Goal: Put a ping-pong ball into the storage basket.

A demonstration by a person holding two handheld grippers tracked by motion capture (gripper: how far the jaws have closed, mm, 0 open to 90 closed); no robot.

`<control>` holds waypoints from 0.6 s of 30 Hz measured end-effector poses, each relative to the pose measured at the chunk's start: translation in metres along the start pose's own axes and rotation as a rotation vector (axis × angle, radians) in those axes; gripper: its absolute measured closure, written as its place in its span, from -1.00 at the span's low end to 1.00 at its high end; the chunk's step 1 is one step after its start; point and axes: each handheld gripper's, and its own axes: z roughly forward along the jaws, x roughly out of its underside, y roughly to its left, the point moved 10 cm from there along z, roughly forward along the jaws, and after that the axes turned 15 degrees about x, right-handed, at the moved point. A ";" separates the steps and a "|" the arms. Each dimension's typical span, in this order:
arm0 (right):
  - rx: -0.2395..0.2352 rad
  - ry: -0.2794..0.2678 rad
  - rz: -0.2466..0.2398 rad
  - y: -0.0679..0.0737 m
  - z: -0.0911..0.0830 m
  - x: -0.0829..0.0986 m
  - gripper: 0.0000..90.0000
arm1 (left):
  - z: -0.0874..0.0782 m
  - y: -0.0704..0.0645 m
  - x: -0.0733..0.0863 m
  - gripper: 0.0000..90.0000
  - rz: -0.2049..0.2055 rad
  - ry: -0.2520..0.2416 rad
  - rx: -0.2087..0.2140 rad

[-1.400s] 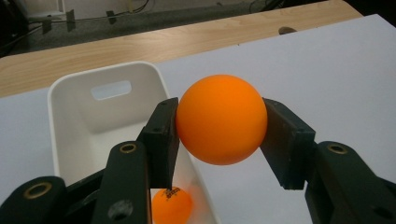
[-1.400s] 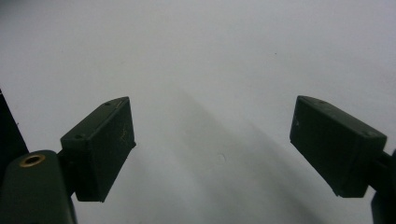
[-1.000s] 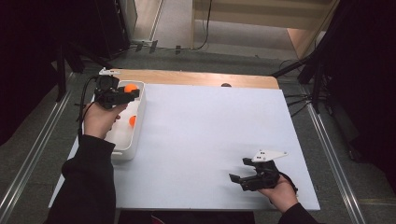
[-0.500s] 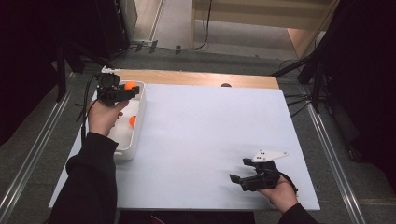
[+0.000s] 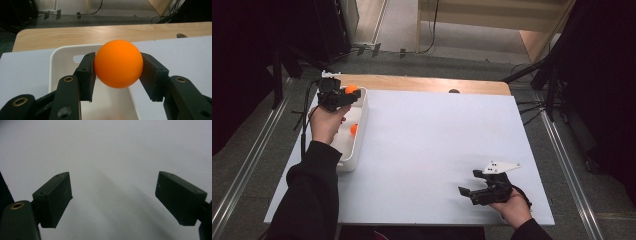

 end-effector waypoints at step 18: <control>-0.003 0.006 0.003 0.001 0.000 0.001 -0.73 | 0.013 0.015 0.013 0.11 -0.014 0.029 -0.049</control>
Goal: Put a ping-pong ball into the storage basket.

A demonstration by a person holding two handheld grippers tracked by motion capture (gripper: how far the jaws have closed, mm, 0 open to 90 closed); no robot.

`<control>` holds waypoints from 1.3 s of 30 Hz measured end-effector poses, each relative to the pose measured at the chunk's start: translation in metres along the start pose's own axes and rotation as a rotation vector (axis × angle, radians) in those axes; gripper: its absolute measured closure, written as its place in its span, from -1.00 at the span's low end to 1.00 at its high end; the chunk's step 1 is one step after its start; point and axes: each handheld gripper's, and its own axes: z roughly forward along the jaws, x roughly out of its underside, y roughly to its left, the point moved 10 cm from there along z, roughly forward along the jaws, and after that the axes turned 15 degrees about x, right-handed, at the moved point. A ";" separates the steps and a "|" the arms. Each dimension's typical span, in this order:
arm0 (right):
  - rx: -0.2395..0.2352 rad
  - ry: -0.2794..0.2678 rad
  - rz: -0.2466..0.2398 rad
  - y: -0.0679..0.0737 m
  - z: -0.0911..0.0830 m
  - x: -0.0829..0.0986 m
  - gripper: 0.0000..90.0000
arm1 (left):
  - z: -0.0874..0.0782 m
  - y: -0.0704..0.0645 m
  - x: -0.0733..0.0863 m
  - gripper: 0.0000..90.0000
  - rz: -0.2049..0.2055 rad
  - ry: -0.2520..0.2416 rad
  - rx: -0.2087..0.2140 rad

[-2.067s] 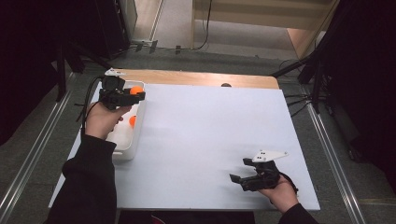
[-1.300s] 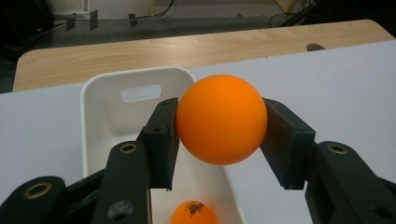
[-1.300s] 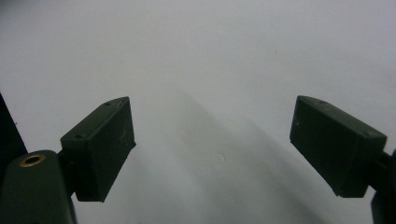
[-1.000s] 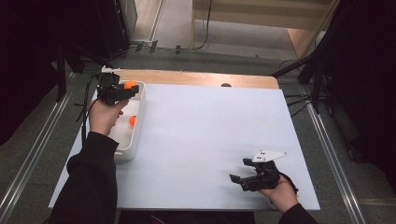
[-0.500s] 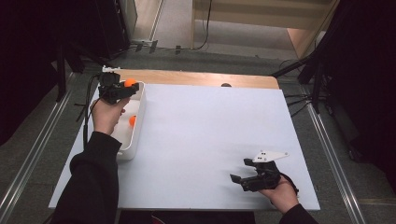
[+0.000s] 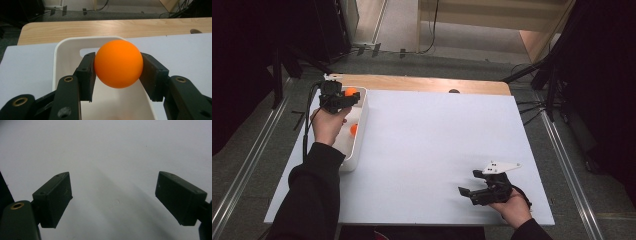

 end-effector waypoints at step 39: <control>0.000 0.000 -0.001 0.000 0.000 0.000 -0.73 | 0.005 0.004 0.005 -0.22 -0.033 0.011 0.026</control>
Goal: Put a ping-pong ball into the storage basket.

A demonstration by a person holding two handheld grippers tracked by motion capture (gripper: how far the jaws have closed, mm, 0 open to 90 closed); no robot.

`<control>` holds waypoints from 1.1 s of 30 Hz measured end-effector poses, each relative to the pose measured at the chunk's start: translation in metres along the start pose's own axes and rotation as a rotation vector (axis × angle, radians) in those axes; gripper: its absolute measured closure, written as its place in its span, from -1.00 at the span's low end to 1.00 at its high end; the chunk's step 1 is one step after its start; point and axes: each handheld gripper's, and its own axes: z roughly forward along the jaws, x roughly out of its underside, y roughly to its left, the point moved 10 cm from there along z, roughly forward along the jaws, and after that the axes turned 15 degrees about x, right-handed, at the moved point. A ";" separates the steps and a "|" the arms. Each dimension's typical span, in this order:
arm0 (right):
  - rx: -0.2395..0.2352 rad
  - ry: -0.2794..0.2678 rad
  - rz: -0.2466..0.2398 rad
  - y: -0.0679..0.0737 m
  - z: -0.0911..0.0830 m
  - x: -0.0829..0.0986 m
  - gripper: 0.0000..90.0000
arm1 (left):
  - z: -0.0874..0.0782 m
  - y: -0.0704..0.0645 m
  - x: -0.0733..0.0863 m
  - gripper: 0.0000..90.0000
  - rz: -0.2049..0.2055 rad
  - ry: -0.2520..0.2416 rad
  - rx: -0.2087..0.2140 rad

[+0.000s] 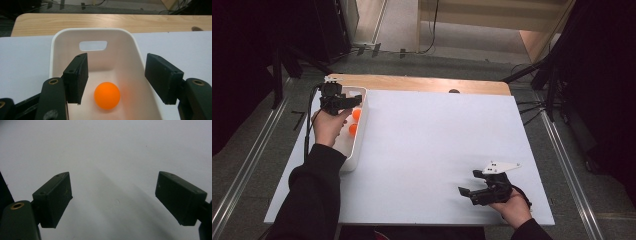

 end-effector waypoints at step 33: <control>-0.002 -0.002 -0.008 0.002 -0.001 -0.001 -0.73 | -0.014 -0.071 -0.005 -0.37 0.076 0.070 0.279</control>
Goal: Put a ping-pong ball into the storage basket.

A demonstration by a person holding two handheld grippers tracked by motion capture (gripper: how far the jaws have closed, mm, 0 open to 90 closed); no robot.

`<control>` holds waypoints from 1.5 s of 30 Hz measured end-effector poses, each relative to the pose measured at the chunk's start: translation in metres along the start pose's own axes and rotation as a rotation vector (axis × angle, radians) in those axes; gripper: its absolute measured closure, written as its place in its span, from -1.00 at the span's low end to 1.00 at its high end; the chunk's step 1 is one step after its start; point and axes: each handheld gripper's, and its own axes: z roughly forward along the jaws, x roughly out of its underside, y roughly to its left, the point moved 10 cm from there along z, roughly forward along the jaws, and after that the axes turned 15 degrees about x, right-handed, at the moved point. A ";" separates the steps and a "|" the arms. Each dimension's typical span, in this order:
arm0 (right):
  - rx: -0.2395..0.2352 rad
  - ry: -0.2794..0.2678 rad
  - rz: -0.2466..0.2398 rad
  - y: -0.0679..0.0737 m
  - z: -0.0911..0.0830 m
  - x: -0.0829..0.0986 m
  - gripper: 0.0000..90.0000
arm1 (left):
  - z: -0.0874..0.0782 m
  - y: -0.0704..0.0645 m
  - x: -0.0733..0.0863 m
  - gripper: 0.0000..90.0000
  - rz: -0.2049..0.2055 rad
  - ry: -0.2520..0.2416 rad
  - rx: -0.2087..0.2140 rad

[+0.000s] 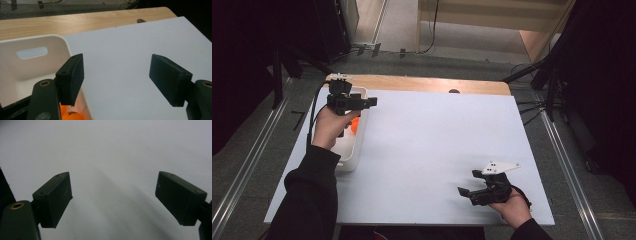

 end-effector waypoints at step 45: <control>-0.009 -0.012 0.004 -0.001 -0.001 -0.002 -0.73 | 0.008 -0.078 0.027 -0.37 0.193 0.113 0.235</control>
